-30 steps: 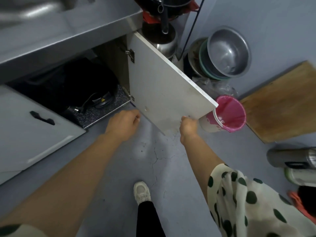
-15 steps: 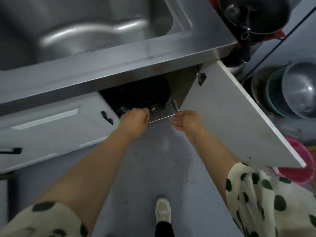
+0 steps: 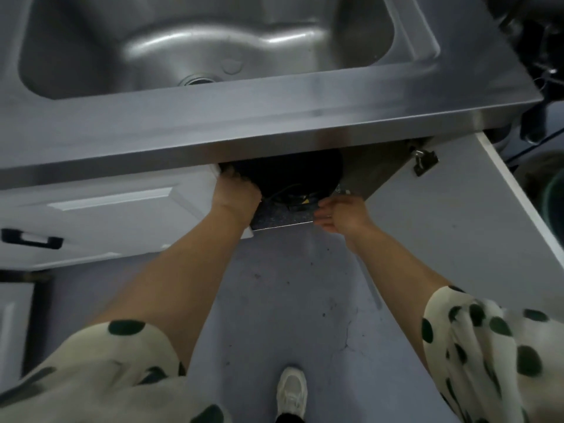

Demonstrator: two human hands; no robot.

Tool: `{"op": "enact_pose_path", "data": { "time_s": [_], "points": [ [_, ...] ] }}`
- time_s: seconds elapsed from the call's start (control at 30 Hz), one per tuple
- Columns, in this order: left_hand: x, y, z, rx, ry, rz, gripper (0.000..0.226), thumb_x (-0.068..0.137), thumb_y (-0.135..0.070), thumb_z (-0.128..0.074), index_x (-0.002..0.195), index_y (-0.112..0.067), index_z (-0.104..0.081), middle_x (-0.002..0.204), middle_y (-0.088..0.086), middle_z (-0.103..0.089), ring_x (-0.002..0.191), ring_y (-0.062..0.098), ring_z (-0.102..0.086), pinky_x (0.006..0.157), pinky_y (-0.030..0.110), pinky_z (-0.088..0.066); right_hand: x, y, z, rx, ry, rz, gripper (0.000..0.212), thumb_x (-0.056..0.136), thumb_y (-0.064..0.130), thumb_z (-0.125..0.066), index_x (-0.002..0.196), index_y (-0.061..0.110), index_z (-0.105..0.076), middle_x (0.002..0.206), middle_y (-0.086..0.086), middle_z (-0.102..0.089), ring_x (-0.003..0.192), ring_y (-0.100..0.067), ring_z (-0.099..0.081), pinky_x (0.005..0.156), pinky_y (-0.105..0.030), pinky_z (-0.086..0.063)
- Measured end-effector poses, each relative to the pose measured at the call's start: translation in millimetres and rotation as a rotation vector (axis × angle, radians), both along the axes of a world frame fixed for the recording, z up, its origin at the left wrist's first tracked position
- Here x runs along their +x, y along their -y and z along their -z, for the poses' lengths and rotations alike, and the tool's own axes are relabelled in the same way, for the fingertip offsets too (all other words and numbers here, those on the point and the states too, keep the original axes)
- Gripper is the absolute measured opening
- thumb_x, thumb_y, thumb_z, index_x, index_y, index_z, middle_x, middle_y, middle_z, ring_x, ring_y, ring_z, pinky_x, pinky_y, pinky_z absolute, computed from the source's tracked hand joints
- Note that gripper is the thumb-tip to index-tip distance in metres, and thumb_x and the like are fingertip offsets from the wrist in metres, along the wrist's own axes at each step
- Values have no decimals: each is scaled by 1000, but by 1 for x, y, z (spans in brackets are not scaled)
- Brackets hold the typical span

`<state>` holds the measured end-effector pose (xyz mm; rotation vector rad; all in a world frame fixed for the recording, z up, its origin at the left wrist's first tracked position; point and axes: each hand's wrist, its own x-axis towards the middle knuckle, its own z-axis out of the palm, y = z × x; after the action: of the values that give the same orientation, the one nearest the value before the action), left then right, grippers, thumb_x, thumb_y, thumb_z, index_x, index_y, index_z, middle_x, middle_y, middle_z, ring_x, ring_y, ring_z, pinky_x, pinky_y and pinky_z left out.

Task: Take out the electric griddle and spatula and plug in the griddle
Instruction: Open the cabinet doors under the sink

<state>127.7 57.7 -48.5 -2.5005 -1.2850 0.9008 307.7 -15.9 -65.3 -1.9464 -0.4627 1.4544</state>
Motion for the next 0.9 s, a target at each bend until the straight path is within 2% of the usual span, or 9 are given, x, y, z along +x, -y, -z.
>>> {"op": "enact_pose_path", "data": {
  "time_s": [0.07,0.17,0.33,0.43,0.53,0.6,0.67,0.77,0.9],
  "points": [
    [-1,5,-1,-25,-61,-6,29,90,-9,-52,114,-17,-66,116,1,-68,117,24,-56,110,35,-28,-6,-1,-3,-6,1,-19,28,95,-4,-41,114,-5,-61,101,-24,-63,54,-16,-60,47,-17,-50],
    [-5,18,-3,-47,-63,12,31,90,-4,-49,112,-13,-68,113,3,-70,115,26,-57,112,36,-28,-18,4,-9,6,35,-46,28,94,-5,-35,104,0,-60,96,-21,-62,58,-19,-58,40,-13,-46],
    [-18,60,-2,-64,-99,94,30,92,-9,-49,115,-17,-66,116,2,-68,117,27,-54,107,37,-30,-41,24,-23,2,79,-93,29,92,-7,-40,112,-6,-61,100,-22,-66,63,-21,-61,58,-25,-52],
    [-33,93,-2,-96,-141,157,28,91,-11,-51,113,-19,-65,114,1,-69,113,26,-56,106,36,-30,-58,41,-35,12,113,-91,33,93,-7,-34,114,-8,-60,110,-28,-66,79,-36,-66,61,-28,-50],
    [-54,132,-3,-128,-161,214,25,93,-17,-51,113,-23,-65,115,0,-69,113,24,-57,104,35,-29,-82,67,-48,32,137,-104,36,92,-8,-29,108,-5,-61,113,-30,-65,87,-38,-65,72,-40,-54],
    [-71,160,-5,-157,-146,228,26,95,-20,-50,118,-22,-63,119,0,-67,117,24,-54,106,33,-27,-99,85,-54,49,137,-112,34,91,-9,-29,101,0,-60,114,-31,-64,84,-34,-63,67,-37,-52],
    [-93,189,-7,-174,-146,232,28,94,-14,-49,119,-21,-62,121,1,-66,119,25,-53,106,33,-26,-120,104,-59,55,135,-115,34,92,-8,-28,105,-3,-59,114,-32,-63,79,-30,-61,60,-30,-47],
    [-129,229,-8,-184,-152,226,30,92,-6,-50,117,-16,-63,119,3,-67,117,28,-53,105,33,-27,-151,129,-61,50,138,-129,30,93,-7,-30,105,-2,-57,104,-29,-63,64,-26,-58,59,-29,-47],
    [-178,268,-8,-194,-129,205,31,89,-3,-53,116,-11,-63,118,6,-66,116,29,-51,100,32,-30,-190,155,-61,35,126,-160,24,94,-5,-33,99,3,-55,96,-20,-62,63,-24,-59,60,-28,-49]
  ]
}}
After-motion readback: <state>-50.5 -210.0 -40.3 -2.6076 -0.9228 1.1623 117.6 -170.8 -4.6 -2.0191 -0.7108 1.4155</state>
